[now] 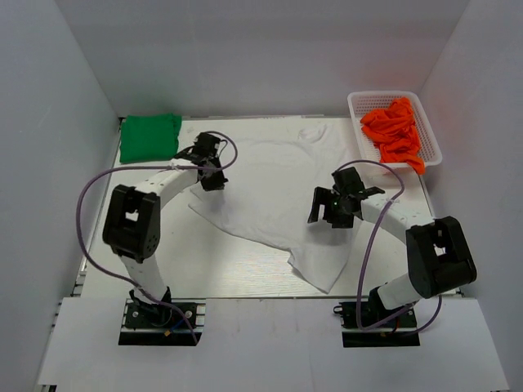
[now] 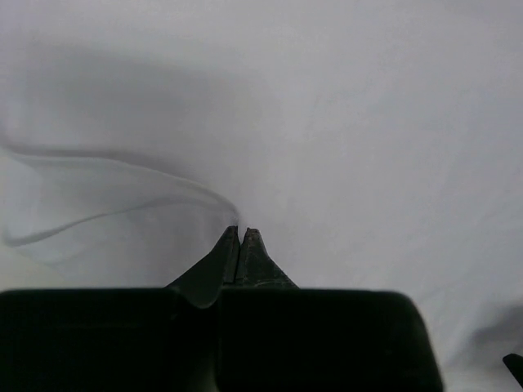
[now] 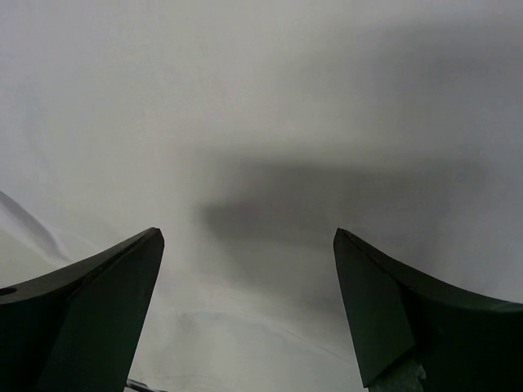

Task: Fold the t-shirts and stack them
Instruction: Flatten out the tshirt

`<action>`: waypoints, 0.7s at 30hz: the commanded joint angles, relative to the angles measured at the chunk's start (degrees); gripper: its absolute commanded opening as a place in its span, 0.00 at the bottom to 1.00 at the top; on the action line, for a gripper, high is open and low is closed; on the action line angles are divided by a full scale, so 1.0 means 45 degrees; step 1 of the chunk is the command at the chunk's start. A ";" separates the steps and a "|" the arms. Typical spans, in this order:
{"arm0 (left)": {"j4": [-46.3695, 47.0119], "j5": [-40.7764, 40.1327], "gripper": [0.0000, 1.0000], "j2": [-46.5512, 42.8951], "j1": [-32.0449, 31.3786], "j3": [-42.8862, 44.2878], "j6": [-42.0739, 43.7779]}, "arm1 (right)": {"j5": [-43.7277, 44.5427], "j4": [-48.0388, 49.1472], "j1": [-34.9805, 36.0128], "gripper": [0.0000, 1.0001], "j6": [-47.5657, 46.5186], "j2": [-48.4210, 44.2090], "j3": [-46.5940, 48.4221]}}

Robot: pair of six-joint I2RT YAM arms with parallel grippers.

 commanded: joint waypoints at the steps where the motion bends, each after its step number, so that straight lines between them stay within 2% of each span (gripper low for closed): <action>1: -0.0536 0.0486 0.00 0.0675 -0.0508 0.1622 0.0693 | 0.0289 -0.0246 -0.0056 0.90 -0.0264 0.0295 0.0632; 3: -0.0402 0.0486 0.02 0.1359 -0.0704 0.2441 0.0946 | 0.0309 -0.0226 -0.0056 0.90 -0.0323 0.0433 0.0691; 7: -0.1550 -0.0310 0.97 0.2103 -0.0997 0.3752 0.1222 | 0.0251 -0.0402 -0.0095 0.90 -0.0654 0.1174 0.1138; 9: -0.1922 -0.0762 1.00 0.1949 -0.0997 0.3754 0.1339 | 0.0232 -0.0753 -0.0095 0.90 -0.0694 0.1448 0.1412; 11: -0.1924 -0.0940 1.00 0.1442 -0.0726 0.2881 0.1474 | 0.0114 -0.0870 -0.0095 0.90 -0.0753 0.1546 0.1414; 16: -0.0465 -0.1235 1.00 -0.0472 -0.0315 0.0633 0.2352 | -0.0023 -0.1125 -0.0134 0.90 -0.0850 0.1703 0.1413; 19: 0.0707 -0.0551 0.92 -0.0923 0.0017 -0.0560 0.3408 | -0.0022 -0.1340 -0.0095 0.90 -0.0928 0.2170 0.1648; 21: 0.1140 0.0053 0.81 -0.0924 0.0154 -0.0892 0.3525 | -0.0081 -0.1496 -0.0075 0.90 -0.0909 0.2424 0.1862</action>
